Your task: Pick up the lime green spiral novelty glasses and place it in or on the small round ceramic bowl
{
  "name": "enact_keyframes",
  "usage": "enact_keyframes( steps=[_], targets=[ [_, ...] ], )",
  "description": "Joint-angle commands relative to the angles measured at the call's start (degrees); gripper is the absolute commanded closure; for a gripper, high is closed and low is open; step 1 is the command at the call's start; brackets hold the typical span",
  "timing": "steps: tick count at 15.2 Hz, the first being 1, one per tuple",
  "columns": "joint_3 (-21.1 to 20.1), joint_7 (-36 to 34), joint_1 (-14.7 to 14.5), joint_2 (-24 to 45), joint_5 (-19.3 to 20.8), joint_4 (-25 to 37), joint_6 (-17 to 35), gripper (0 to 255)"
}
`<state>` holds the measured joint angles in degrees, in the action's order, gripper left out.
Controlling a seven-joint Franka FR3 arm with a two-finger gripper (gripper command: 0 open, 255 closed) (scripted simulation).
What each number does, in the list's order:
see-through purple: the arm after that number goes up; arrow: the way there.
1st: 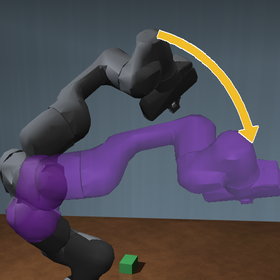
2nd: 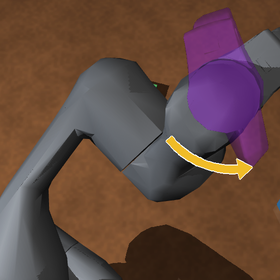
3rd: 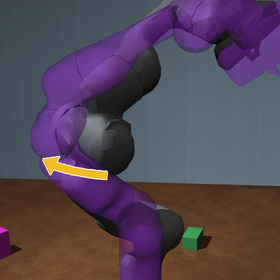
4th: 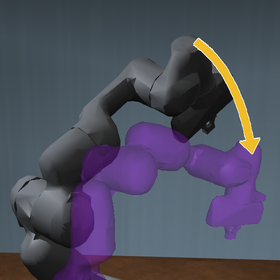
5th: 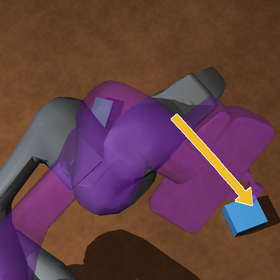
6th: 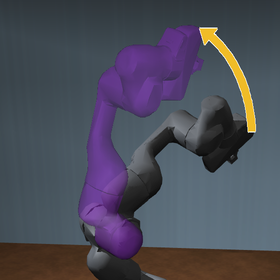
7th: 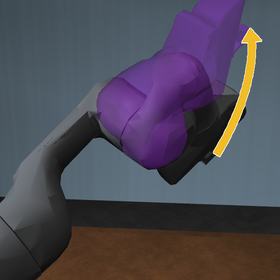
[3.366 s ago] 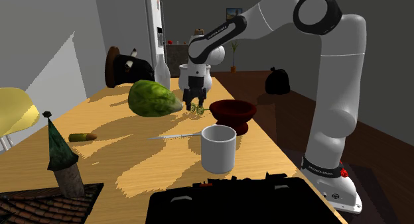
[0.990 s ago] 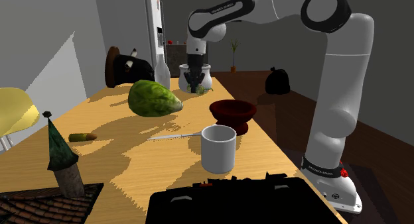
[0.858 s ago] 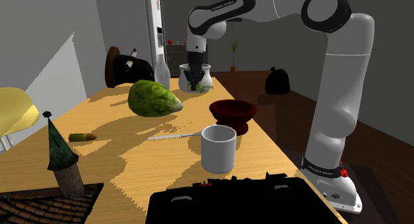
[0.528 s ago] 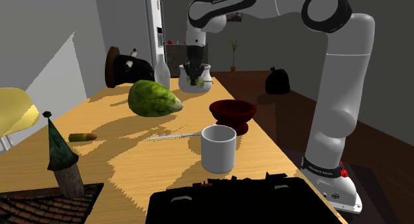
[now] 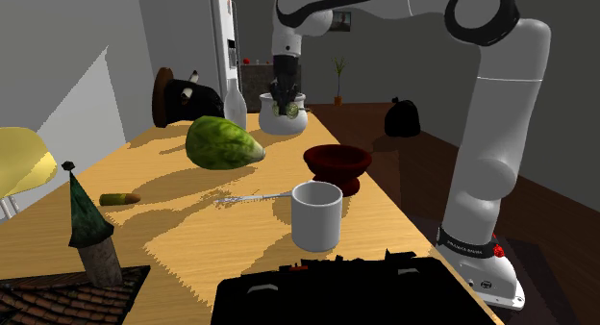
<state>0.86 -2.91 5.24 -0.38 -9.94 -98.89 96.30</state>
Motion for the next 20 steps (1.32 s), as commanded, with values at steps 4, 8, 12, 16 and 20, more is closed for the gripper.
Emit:
enact_keyframes(
  steps=[4, 8, 12, 16, 20],
  targets=[
    [-1.49, -2.44, -1.28, -10.7, -0.25, -12.03, 1.77, 255],
    [-2.97, -4.64, -2.26, -19.08, -0.91, -20.48, 2.24, 255],
    [-4.65, -7.08, -3.37, -27.32, -2.02, -27.77, 1.74, 255],
    [-6.3, -9.19, -4.42, -34.19, -3.36, -33.84, 1.36, 255],
    [-6.53, -8.68, -4.48, -34.34, -3.62, -37.0, 4.34, 255]
  ],
)
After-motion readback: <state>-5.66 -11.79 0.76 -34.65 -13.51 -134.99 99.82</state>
